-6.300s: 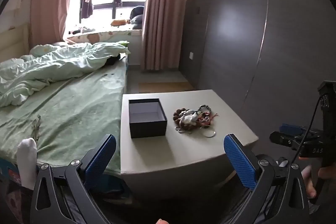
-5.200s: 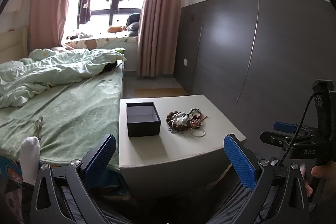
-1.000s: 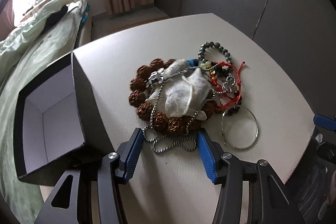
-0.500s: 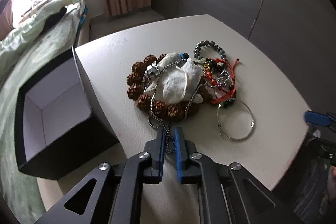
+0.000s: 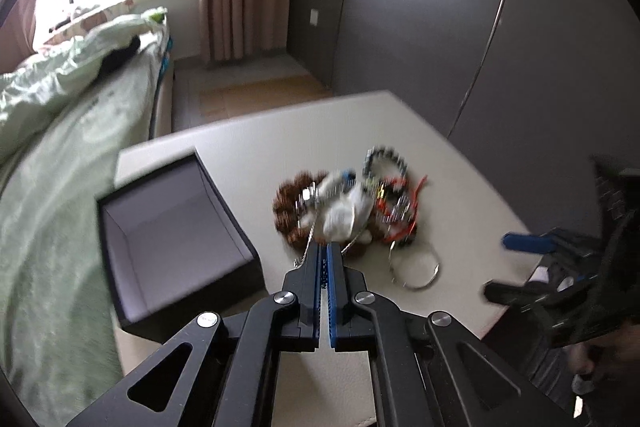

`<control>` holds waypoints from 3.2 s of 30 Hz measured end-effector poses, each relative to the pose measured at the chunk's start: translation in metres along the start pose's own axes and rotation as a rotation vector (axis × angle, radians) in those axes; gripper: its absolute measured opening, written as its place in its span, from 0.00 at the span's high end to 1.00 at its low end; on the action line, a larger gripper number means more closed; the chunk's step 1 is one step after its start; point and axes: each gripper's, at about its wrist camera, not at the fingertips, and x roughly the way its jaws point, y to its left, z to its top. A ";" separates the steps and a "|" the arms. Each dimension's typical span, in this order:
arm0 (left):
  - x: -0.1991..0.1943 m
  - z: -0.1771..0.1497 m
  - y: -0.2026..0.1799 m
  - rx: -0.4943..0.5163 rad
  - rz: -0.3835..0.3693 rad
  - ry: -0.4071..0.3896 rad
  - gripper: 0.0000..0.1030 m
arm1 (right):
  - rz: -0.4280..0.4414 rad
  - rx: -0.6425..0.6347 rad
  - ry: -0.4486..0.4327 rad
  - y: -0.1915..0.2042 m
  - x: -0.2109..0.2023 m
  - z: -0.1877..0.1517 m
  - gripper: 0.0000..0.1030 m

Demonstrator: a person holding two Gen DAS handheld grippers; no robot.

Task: Organize jewelry
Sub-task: 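Lift the silver chain with the left tool and lower it into the black box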

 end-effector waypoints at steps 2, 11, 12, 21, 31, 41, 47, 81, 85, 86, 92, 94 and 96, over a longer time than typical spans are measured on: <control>-0.012 0.008 -0.001 0.004 -0.006 -0.027 0.98 | 0.002 -0.027 0.010 0.006 0.006 0.005 0.13; -0.052 0.044 0.003 0.042 0.010 -0.136 0.98 | -0.005 -0.130 0.065 0.034 0.039 0.023 0.13; -0.056 0.048 0.002 0.048 0.015 -0.146 0.98 | -0.011 -0.142 0.070 0.037 0.042 0.024 0.13; -0.081 0.073 0.005 0.081 0.045 -0.219 0.98 | -0.152 -0.209 0.117 0.058 0.074 0.030 0.28; -0.118 0.103 -0.005 0.140 0.086 -0.316 0.98 | -0.139 -0.198 0.096 0.057 0.064 0.037 0.50; -0.161 0.136 -0.018 0.189 0.122 -0.426 0.98 | -0.052 -0.097 -0.016 0.045 0.019 0.041 0.50; -0.183 0.152 -0.024 0.218 0.153 -0.474 0.98 | -0.030 -0.063 -0.067 0.039 0.002 0.046 0.50; -0.209 0.143 0.050 0.144 0.276 -0.497 0.98 | 0.011 -0.122 -0.130 0.088 -0.020 0.052 0.50; -0.182 0.127 0.063 0.109 0.243 -0.441 0.98 | 0.006 -0.138 -0.122 0.098 -0.014 0.056 0.50; -0.177 0.123 0.065 0.105 0.240 -0.432 0.98 | 0.006 -0.141 -0.121 0.100 -0.013 0.057 0.50; -0.149 0.102 0.080 0.057 0.195 -0.366 0.98 | 0.005 -0.162 -0.109 0.116 -0.002 0.067 0.50; -0.140 0.095 0.083 0.043 0.176 -0.346 0.98 | 0.004 -0.170 -0.106 0.121 0.002 0.070 0.50; -0.132 0.088 0.084 0.027 0.156 -0.328 0.98 | 0.004 -0.181 -0.100 0.127 0.007 0.073 0.50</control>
